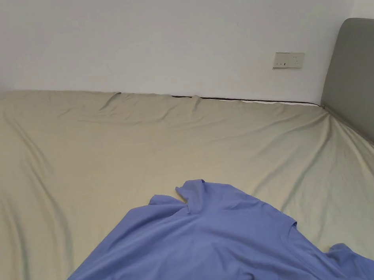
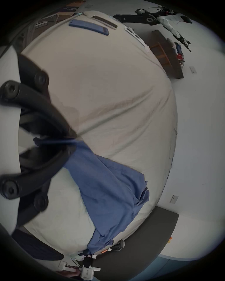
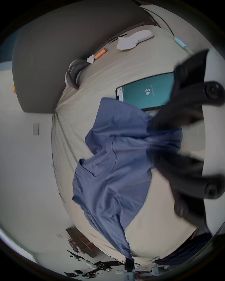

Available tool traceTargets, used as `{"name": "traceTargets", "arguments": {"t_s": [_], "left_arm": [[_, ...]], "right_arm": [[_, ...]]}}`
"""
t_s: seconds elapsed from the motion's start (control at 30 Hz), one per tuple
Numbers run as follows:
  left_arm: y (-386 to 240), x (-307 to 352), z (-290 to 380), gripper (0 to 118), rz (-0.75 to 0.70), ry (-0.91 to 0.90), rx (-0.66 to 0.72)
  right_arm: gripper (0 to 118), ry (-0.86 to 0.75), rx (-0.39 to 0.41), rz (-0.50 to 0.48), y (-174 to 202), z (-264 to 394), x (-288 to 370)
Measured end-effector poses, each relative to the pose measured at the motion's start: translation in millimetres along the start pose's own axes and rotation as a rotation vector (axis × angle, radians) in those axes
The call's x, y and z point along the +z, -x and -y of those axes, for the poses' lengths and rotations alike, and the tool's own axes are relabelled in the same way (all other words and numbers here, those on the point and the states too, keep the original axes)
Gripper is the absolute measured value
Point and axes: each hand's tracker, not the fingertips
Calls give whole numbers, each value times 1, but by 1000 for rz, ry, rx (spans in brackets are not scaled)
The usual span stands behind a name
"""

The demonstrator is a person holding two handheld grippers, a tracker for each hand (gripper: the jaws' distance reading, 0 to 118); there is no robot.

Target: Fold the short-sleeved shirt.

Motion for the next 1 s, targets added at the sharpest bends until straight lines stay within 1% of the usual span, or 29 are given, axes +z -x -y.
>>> {"name": "traceTargets", "arguments": {"t_s": [0.03,0.07,0.1,0.13,0.17,0.2,0.23,0.27,0.3,0.33,0.37,0.4,0.43,0.47,0.5,0.53,0.57,0.6,0.63,0.67,0.7,0.73,0.77,0.8,0.83,0.87,0.93,0.97,1.0], "left_arm": [[-7,16,-9,37,-48,-73,-47],[-12,29,-16,72,-65,-140,-84],[-18,48,-21,103,-79,-229,-109],[-26,67,-28,108,-78,-363,-143],[-34,82,-34,107,-76,-467,-174],[-40,92,-39,107,-83,-522,-178],[-43,104,-34,106,-83,-604,-177],[-47,111,-34,105,-95,-658,-173],[-51,119,-35,96,-105,-709,-171],[-53,126,-36,79,-107,-735,-186],[-52,128,-33,52,-113,-737,-204],[-51,131,-33,10,-127,-727,-207],[-50,133,-34,0,-135,-717,-209],[-46,133,-34,0,-145,-693,-195],[-32,126,-34,0,-111,-617,-179],[-26,122,-36,0,-101,-561,-164],[-18,115,-36,0,-101,-511,-145],[-8,103,-34,0,-86,-419,-158],[3,85,-31,0,-76,-345,-161],[10,73,-29,0,-58,-262,-173],[19,53,-20,0,3,-175,-184],[26,37,-12,20,34,-131,-187],[23,22,-3,56,21,-107,-199],[24,6,3,96,-8,-73,-208],[26,-7,9,101,-14,-45,-234],[28,-15,14,97,8,-41,-249],[19,-26,19,93,11,-41,-249],[19,-33,20,93,11,-21,-246],[19,-38,21,88,9,-11,-244]], "right_arm": [[68,-74,24,4,3,-6,18],[92,-153,55,-9,8,-17,32],[101,-241,88,-16,15,-26,46],[100,-361,124,-40,26,-39,61],[100,-487,135,-87,42,-48,83],[100,-570,124,-130,52,-56,94],[100,-675,93,-176,66,-65,105],[99,-743,74,-190,76,-69,113],[81,-843,100,-216,93,-74,123],[49,-886,112,-220,104,-79,128],[7,-854,87,-238,115,-82,127],[0,-840,77,-238,125,-86,126],[0,-875,76,-265,135,-88,128],[0,-814,70,-329,143,-91,124],[0,-721,45,-378,152,-90,118],[0,-722,54,-377,157,-88,118],[0,-772,98,-380,164,-87,118],[0,-751,117,-396,170,-85,116],[0,-717,116,-407,174,-82,112],[0,-719,122,-408,177,-80,110],[0,-705,132,-413,185,-83,108],[0,-691,145,-410,190,-82,103],[0,-678,158,-407,193,-81,99],[0,-661,166,-403,196,-80,94],[0,-638,174,-402,199,-86,89],[0,-620,182,-399,201,-88,84],[0,-581,191,-378,204,-90,74],[0,-575,198,-374,195,-90,59],[0,-553,208,-369,191,-92,48]]}}
